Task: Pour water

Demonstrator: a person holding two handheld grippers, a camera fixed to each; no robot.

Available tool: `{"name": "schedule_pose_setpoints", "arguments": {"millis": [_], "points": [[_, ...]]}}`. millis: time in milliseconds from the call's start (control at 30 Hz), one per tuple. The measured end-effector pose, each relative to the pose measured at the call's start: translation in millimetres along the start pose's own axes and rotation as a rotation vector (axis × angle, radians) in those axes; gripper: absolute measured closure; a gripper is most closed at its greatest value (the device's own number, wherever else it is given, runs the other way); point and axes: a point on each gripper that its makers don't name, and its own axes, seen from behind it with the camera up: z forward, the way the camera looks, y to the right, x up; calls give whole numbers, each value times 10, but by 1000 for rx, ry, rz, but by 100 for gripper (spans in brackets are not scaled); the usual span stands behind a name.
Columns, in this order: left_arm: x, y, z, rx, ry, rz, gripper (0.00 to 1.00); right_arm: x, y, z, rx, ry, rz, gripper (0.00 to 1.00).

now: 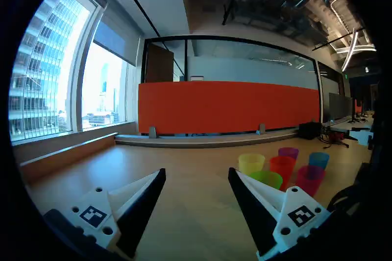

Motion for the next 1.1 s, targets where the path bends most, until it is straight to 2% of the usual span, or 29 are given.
{"name": "schedule_pose_setpoints", "arguments": {"millis": [1100], "points": [[-18, 6, 19, -1, 0, -1, 6, 21, -1, -9, 0, 0, 0, 0]]}}
